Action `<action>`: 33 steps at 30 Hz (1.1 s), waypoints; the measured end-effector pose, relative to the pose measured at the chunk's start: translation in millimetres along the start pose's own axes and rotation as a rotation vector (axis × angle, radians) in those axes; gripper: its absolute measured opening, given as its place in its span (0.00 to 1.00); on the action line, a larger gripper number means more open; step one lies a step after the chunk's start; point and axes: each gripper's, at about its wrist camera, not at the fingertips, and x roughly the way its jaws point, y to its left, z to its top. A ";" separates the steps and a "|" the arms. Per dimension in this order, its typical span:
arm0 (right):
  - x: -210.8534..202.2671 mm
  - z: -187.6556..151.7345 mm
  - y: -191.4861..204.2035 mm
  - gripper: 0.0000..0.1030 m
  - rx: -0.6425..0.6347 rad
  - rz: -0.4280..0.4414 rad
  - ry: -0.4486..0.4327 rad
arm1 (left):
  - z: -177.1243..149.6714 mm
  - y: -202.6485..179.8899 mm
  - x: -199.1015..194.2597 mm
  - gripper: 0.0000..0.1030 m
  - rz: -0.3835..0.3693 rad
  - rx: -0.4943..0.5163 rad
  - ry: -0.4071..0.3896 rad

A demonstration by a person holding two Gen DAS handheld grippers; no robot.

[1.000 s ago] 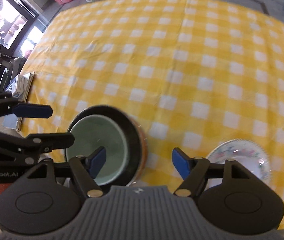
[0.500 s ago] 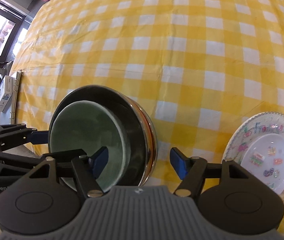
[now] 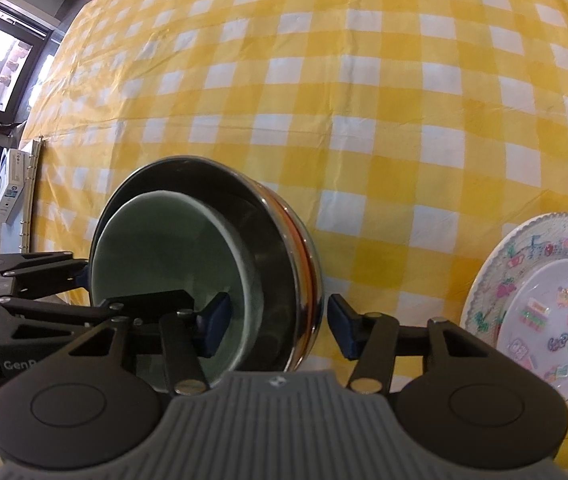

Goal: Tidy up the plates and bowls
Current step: 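Close both grippers on the bowl stack rim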

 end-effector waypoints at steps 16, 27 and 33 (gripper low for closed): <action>-2.9 -1.0 1.1 0.44 0.025 -0.016 -0.008 | 2.1 -5.1 -1.1 0.40 0.031 0.007 -0.007; -6.1 -2.7 -3.6 0.38 0.032 0.003 -0.016 | 0.7 -7.6 -2.3 0.36 0.057 0.012 -0.012; -8.4 -2.9 -7.0 0.36 0.047 0.012 -0.011 | 4.6 -10.7 -3.1 0.32 0.076 0.006 0.001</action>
